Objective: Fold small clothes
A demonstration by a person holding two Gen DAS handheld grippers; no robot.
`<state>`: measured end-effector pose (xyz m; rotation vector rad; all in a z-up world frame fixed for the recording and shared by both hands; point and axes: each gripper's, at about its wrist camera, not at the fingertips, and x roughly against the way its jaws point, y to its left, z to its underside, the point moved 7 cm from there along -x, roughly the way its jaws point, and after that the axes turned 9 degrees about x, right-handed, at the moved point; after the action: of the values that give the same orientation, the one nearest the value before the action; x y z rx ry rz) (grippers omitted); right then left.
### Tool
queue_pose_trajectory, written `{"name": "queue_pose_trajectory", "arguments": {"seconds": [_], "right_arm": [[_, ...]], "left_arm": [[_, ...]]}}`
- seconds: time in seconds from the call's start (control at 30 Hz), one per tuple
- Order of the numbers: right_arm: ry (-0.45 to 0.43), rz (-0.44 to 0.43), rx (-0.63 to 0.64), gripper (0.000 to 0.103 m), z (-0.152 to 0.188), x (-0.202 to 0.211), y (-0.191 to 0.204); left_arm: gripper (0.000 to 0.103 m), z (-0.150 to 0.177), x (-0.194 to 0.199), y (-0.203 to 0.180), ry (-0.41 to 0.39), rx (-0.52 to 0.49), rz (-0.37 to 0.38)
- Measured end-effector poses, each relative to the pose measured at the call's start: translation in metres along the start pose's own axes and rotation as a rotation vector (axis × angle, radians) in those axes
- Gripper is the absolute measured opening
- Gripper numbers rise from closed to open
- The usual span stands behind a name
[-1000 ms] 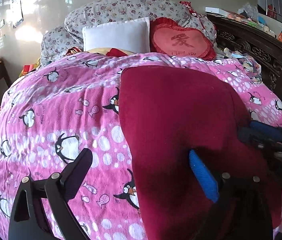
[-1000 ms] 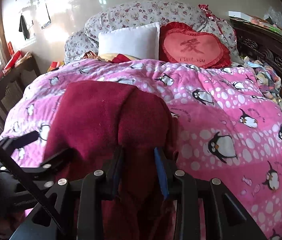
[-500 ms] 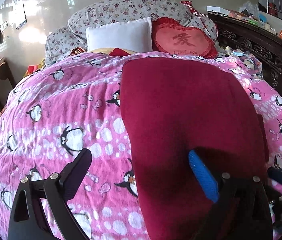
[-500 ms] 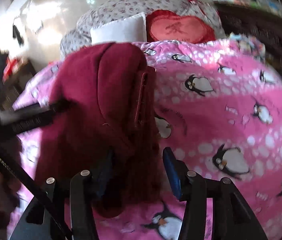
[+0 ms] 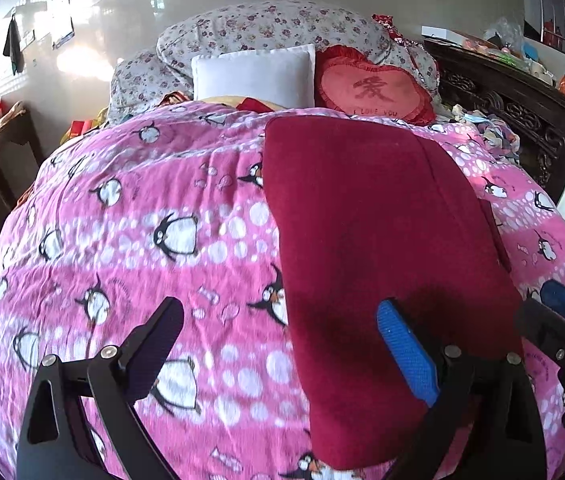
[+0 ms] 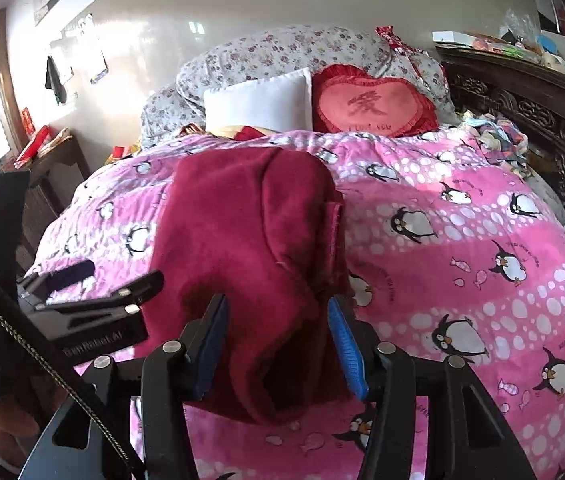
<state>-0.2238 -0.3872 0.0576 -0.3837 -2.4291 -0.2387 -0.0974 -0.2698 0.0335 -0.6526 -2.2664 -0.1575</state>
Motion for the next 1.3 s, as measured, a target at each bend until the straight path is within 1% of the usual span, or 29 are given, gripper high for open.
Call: {"name": "queue_pose_trajectory", "arguments": {"seconds": [0.03,0.2,0.27,0.3,0.33,0.47,0.57,0.67,0.77,0.8,0.87,0.93,0.97,1.03,1.07,1.13,1.2,1.3], "right_arm": [[-0.003,0.001,0.007,0.062,0.000,0.002,0.002],[0.003,0.011,0.019,0.062,0.002,0.002,0.008],[0.004,0.015,0.009,0.068,0.002,0.000,0.006],[0.008,0.017,0.002,0.076,0.002,-0.003,0.004],[0.014,0.021,-0.007,0.082,0.002,-0.006,0.001],[0.036,0.025,-0.054,0.082,0.003,-0.017,-0.012],[0.031,0.017,-0.068,0.082,0.000,-0.020,-0.014],[0.011,0.054,-0.035,0.082,-0.009,-0.021,-0.015],[-0.006,0.098,-0.022,0.082,-0.023,-0.028,-0.018],[0.001,0.111,-0.013,0.082,-0.027,-0.032,-0.018],[0.043,0.164,0.023,0.080,-0.030,-0.049,-0.022],[0.086,0.246,0.047,0.079,-0.027,-0.069,-0.037],[0.096,0.238,0.037,0.079,-0.023,-0.074,-0.042],[0.095,0.174,-0.029,0.080,-0.018,-0.077,-0.052],[0.091,0.157,-0.044,0.080,-0.017,-0.075,-0.054],[0.075,0.130,-0.051,0.080,-0.018,-0.067,-0.052],[0.066,0.081,-0.076,0.081,-0.018,-0.059,-0.052],[0.067,-0.002,-0.130,0.087,-0.015,-0.056,-0.053]], "left_arm": [[0.097,0.001,0.001,0.001,0.001,0.005,0.002],[0.097,0.009,0.006,0.003,0.010,0.016,0.014],[0.097,0.010,0.006,0.003,0.010,0.017,0.016],[0.097,0.011,0.007,0.003,0.013,0.018,0.020],[0.097,0.011,0.007,0.003,0.017,0.021,0.025],[0.097,0.012,0.001,0.005,0.040,0.038,0.033],[0.097,0.010,-0.005,0.006,0.052,0.044,0.035],[0.097,0.007,-0.010,0.006,0.061,0.054,0.044],[0.097,0.005,-0.018,0.004,0.069,0.043,0.026],[0.097,0.005,-0.020,0.004,0.070,0.045,0.028],[0.097,0.006,-0.024,0.003,0.077,0.045,0.031],[0.097,0.008,-0.028,0.002,0.084,0.039,0.034],[0.097,0.008,-0.029,0.002,0.086,0.037,0.042],[0.097,0.007,-0.030,0.003,0.090,0.036,0.054],[0.097,0.006,-0.031,0.003,0.095,0.045,0.068],[0.097,0.004,-0.031,0.004,0.105,0.071,0.108],[0.097,-0.001,-0.029,0.004,0.112,0.108,0.168],[0.097,-0.008,-0.030,0.006,0.112,0.148,0.219]]}}
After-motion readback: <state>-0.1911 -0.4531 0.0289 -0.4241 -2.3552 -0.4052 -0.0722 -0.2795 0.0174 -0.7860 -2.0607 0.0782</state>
